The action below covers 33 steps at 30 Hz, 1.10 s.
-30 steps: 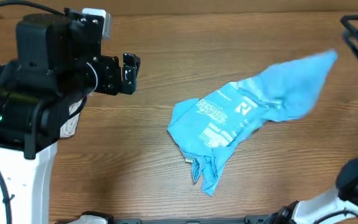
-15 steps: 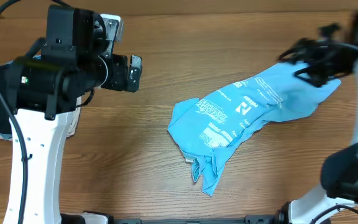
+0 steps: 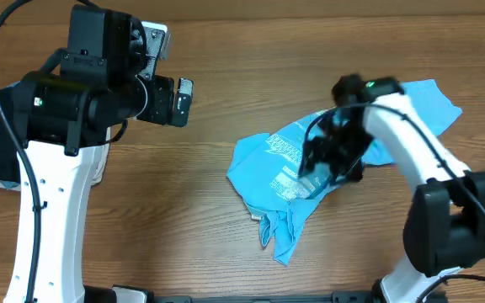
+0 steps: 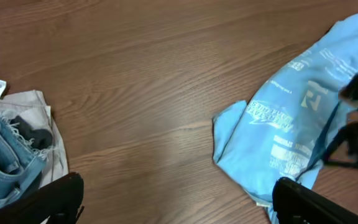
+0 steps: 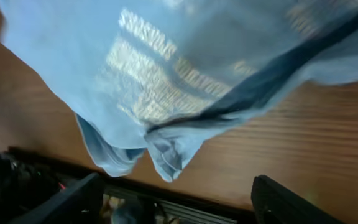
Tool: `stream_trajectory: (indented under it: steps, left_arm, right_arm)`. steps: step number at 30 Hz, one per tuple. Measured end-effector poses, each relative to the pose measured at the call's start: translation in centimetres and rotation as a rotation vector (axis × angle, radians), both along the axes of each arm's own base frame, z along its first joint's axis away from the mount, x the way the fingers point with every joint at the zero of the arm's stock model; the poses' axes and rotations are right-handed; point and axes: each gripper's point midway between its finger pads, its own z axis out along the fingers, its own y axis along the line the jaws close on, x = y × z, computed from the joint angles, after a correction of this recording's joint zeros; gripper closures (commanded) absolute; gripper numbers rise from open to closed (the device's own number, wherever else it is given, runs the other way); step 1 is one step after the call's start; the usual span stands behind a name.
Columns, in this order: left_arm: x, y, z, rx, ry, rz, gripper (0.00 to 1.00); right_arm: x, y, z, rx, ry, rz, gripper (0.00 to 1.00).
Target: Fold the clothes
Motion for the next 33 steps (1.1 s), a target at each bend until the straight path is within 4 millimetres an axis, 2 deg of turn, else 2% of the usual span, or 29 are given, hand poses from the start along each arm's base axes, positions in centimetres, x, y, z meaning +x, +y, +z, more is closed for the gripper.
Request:
stream_trajectory:
  steps: [4, 7, 8, 9, 10, 12, 13, 17, 20, 22, 23, 28, 33]
  left_arm:
    - [0.3, -0.1, 0.2, -0.001, -0.015, -0.002, 0.0]
    - [0.3, -0.1, 0.3, -0.002, -0.018, -0.002, 0.0]
    - [0.3, -0.1, 0.2, -0.002, -0.017, -0.002, 0.0]
    - [0.3, -0.1, 0.2, -0.002, -0.016, -0.002, 0.0]
    - [0.3, -0.1, 0.2, -0.002, -0.017, -0.002, 0.0]
    - [0.3, -0.1, 0.3, -0.002, -0.018, -0.002, 0.0]
    - [0.4, -0.1, 0.3, -0.002, -0.02, -0.002, 0.0]
    - [0.4, -0.1, 0.3, -0.003, -0.021, -0.002, 0.0]
    - [0.4, -0.1, 0.3, -0.003, -0.023, -0.002, 0.0]
    - [0.5, -0.1, 0.3, -0.003, -0.024, -0.003, 0.0]
    - [0.5, -0.1, 0.3, -0.003, -0.024, -0.003, 0.0]
    - [0.5, -0.1, 0.3, -0.003, -0.024, -0.002, 0.0]
    - [0.4, -0.1, 0.3, -0.003, -0.02, -0.003, 0.0]
  right_arm:
    - [-2.2, 2.5, -2.3, 0.0, 0.02, 0.06, 0.12]
    - [-3.6, 3.5, -4.7, -0.018, 0.02, 0.066, 0.16]
    - [-3.9, 3.6, -5.5, -0.023, 0.019, 0.056, 0.24]
    - [-4.5, 3.3, -6.4, -0.037, 0.034, 0.035, 0.58]
    - [-5.1, 2.9, -7.0, -0.05, 0.049, 0.023, 0.78]
    - [-5.6, 2.7, -7.5, -0.062, 0.064, 0.01, 0.92]
    - [-5.9, 2.5, -7.6, -0.069, 0.075, 0.004, 0.95]
    - [-5.9, 2.4, -6.9, -0.07, 0.067, 0.009, 0.96]
    - [-4.4, 2.6, -4.0, -0.054, -0.029, 0.018, 0.96]
    - [-2.6, 2.5, -0.7, -0.056, -0.152, 0.024, 0.96]
    - [-1.4, 2.3, 1.6, -0.064, -0.242, 0.022, 0.96]
    - [1.8, -1.2, 12.0, -0.195, -0.618, -0.07, 0.96]
    - [2.6, -5.0, 19.5, -0.306, -0.898, -0.2, 0.94]
